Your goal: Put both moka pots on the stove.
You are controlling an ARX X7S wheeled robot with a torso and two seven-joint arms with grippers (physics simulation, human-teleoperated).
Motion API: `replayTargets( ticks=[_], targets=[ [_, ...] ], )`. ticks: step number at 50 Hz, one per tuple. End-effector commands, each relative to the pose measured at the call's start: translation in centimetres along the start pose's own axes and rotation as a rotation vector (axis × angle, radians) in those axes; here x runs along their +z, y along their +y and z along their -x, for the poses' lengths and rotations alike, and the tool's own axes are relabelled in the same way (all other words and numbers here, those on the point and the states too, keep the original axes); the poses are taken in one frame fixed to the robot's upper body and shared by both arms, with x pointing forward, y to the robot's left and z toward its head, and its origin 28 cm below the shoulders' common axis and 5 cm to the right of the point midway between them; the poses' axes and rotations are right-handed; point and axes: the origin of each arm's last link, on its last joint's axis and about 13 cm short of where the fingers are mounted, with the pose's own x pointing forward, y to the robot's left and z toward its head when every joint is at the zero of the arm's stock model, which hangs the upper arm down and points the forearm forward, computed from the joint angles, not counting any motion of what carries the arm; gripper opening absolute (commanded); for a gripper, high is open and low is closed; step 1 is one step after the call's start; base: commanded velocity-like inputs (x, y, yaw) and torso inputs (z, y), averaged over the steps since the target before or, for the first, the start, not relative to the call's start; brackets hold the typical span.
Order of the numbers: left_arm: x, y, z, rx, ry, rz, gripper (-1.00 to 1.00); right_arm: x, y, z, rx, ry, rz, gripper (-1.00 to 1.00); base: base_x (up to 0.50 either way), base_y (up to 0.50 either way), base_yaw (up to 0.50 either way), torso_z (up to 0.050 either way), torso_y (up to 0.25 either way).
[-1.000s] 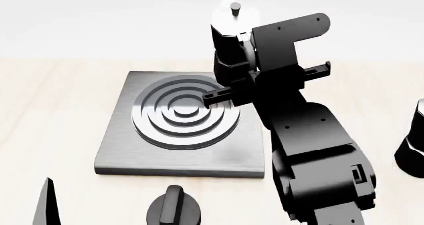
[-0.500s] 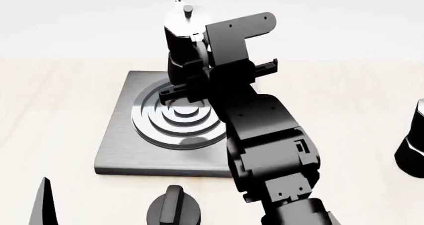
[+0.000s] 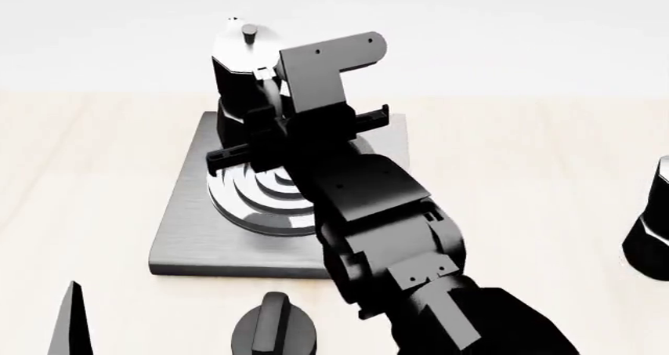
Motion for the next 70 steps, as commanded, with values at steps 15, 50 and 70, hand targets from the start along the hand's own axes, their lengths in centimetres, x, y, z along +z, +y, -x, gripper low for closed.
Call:
replayTargets(
  ticks=[15, 50, 70],
  targets=[
    [0.0, 0.0, 0.0, 0.0, -0.002, -0.009, 1.0, 0.2, 0.2, -0.2, -0.001, -0.024, 0.017, -1.0, 0.0, 0.0, 0.0, 0.001, 0.001],
    [0.0, 0.0, 0.0, 0.003, -0.01, 0.002, 1.0, -0.6, 0.3, -0.1, -0.001, -0.005, 0.017, -1.0, 0.0, 0.0, 0.0, 0.0, -0.082],
    [0.1, 0.0, 0.0, 0.001, -0.011, 0.003, 1.0, -1.1, 0.2, -0.1, -0.014, -0.01, 0.032, 1.0, 0.0, 0.0, 0.0, 0.0, 0.0]
  ],
)
